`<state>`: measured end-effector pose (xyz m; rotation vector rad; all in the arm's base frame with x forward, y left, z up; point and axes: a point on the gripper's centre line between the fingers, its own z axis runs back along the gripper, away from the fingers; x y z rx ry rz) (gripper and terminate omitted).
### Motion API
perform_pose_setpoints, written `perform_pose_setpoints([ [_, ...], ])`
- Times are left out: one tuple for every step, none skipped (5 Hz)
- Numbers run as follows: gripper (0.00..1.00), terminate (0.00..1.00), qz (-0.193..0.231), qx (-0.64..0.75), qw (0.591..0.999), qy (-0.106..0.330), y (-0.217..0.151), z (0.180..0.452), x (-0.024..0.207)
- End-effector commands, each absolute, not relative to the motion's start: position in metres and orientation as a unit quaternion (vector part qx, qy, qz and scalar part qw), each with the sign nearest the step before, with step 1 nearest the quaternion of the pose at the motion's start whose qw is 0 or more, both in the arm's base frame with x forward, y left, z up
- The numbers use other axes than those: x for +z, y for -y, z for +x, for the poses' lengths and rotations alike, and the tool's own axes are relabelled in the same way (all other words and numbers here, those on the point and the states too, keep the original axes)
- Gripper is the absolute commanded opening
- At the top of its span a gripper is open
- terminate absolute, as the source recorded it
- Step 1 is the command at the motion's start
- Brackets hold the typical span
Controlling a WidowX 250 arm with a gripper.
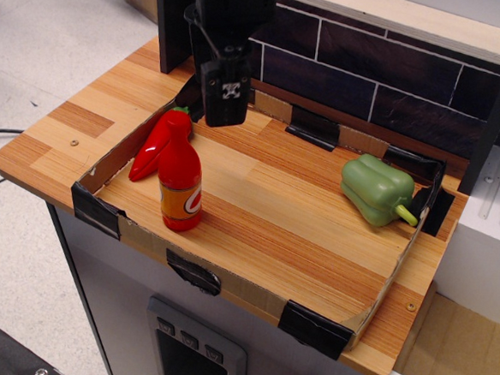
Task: Topple hot sauce bottle
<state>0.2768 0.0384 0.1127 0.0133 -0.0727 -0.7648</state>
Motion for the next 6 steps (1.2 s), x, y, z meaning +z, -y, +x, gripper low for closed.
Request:
perform_pose_setpoints([
  [1.0, 0.0, 0.038, -0.392, 0.918, 0.031, -0.055, 0.273, 0.117],
  [1.0, 0.0, 0.042, -0.401, 0.915, 0.009, -0.059, 0.267, 0.109],
  [0.0, 0.0, 0.044, -0.408, 0.912, 0.013, -0.053, 0.263, 0.101],
  [0.0, 0.0, 0.037, -0.41, 0.911, 0.018, -0.05, 0.265, 0.102],
  [0.0, 0.0, 0.03, -0.417, 0.908, 0.031, -0.047, 0.267, 0.101],
  [0.0, 0.0, 0.046, -0.407, 0.912, 0.024, -0.039, 0.271, 0.102],
])
